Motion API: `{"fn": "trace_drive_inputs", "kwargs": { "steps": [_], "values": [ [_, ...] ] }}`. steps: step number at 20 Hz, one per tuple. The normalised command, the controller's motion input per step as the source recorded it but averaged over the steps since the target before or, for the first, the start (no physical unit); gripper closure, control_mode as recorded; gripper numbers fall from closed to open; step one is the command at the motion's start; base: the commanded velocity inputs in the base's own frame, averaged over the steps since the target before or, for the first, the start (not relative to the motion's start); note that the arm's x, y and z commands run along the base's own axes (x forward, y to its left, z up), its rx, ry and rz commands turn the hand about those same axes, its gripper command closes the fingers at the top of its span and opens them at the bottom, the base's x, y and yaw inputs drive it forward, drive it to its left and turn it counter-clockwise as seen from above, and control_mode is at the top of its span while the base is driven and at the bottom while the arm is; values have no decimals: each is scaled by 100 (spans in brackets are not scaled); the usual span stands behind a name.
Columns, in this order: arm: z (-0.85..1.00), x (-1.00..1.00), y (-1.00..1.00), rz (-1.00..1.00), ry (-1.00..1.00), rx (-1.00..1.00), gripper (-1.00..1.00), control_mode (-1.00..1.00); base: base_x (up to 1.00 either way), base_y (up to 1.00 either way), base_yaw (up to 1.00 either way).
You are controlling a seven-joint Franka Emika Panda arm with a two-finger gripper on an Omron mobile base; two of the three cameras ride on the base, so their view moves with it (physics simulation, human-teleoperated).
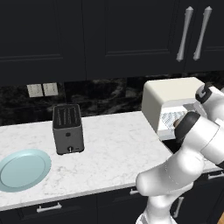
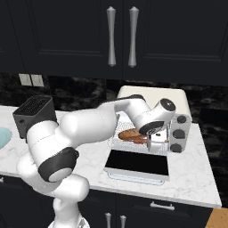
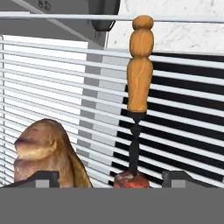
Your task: Pick up the kebab skewer and baguette bread, and place them inside the toaster oven. Close the toaster oven door and start by setting the timer.
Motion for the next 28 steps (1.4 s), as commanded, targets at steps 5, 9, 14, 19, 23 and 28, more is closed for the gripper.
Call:
{"fn": "trace_drive_inputs", "kwargs": {
  "steps": [5, 9, 14, 19, 23, 28],
  "values": [
    [13, -7, 16, 0, 0, 0, -100, -100, 0, 0, 0],
    [4, -87, -10, 0, 0, -1, -100, -100, 0, 0, 0],
    [4, -96, -31, 0, 0, -1, -100, -100, 0, 0, 0],
    [-1, -74, -4, 0, 2, 0, -100, -100, 0, 0, 0],
    [-32, -5, 30, 7, 15, 0, -100, -100, 0, 0, 0],
    [-25, 8, 10, 13, 17, 0, -100, -100, 0, 0, 0]
  ]
}}
